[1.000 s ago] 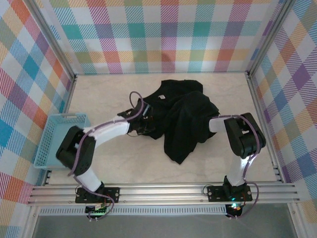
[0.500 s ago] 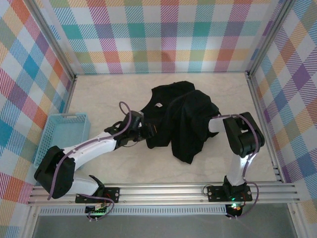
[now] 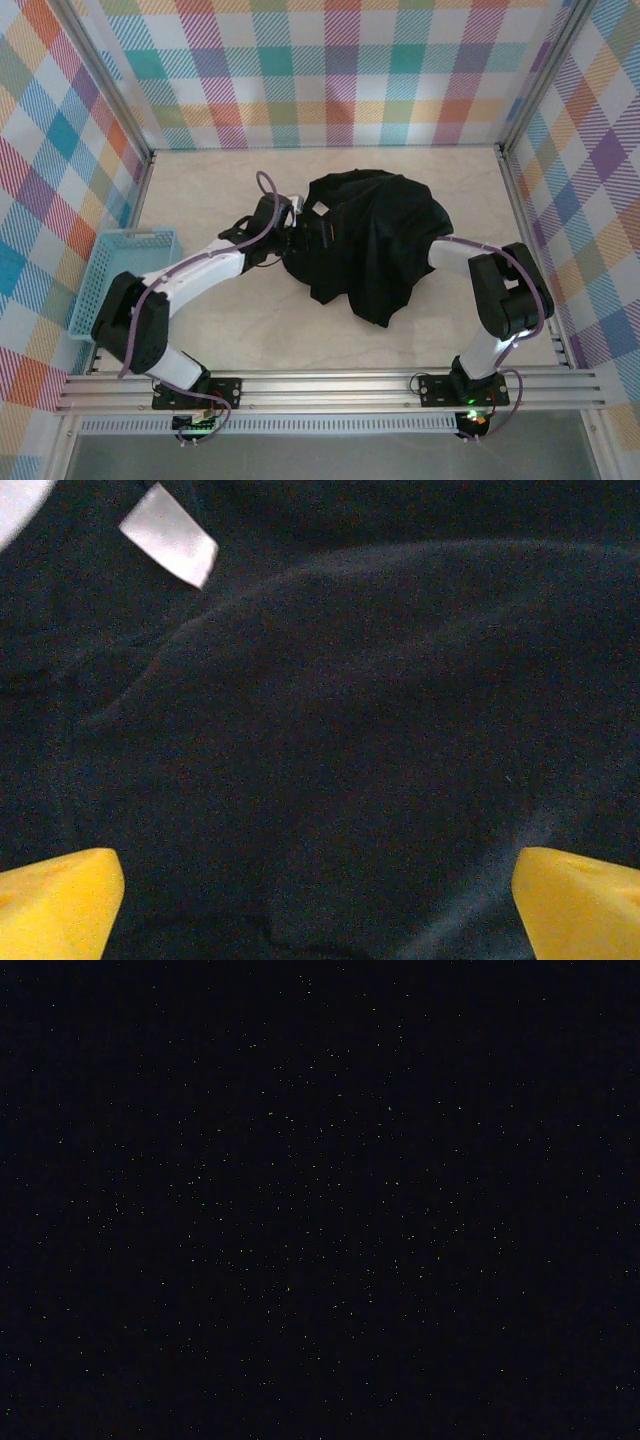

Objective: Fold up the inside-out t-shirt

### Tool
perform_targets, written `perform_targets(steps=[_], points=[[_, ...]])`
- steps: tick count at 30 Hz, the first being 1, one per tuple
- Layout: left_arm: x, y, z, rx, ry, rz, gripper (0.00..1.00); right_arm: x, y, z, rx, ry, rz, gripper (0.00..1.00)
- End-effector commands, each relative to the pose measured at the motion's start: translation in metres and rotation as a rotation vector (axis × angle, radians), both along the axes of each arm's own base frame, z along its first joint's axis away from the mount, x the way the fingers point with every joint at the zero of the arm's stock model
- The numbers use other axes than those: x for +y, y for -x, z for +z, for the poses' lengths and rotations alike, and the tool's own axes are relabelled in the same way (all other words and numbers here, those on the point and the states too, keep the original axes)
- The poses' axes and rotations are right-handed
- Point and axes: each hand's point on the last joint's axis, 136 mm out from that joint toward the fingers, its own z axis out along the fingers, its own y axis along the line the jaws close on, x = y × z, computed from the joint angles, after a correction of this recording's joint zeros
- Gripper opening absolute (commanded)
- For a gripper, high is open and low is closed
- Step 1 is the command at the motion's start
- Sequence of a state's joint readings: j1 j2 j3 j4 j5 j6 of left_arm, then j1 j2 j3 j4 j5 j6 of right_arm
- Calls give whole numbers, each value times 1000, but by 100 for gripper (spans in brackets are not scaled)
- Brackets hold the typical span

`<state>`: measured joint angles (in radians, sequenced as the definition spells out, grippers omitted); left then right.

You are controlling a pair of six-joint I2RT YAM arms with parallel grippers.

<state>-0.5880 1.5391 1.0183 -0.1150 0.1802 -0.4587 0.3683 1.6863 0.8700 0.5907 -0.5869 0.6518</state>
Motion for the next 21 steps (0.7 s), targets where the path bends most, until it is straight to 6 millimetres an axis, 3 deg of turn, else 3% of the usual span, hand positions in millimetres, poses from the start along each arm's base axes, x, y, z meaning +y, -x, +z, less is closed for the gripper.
perform_targets(steps=[1, 7, 10, 12, 17, 19, 21], points=[[-31, 4, 8, -58, 33, -127, 95, 11, 6, 30, -89, 10, 49, 85], [-47, 6, 7, -59, 52, -162, 66, 12, 2, 20, -80, 36, 43, 86], [-51, 1, 5, -48, 48, -154, 47, 14, 1, 16, -68, 27, 51, 85], [-52, -3, 6, -50, 35, -143, 29, 14, 0, 13, -65, 27, 50, 85], [-52, -4, 12, -63, 35, -131, 4, 9, -3, 5, -63, 61, 15, 86], [-52, 3, 17, -80, 30, -138, 2, 5, -7, 2, -53, 81, -18, 86], [-49, 17, 25, -146, -16, -143, 15, 1, -12, -1, -38, 107, -54, 86]])
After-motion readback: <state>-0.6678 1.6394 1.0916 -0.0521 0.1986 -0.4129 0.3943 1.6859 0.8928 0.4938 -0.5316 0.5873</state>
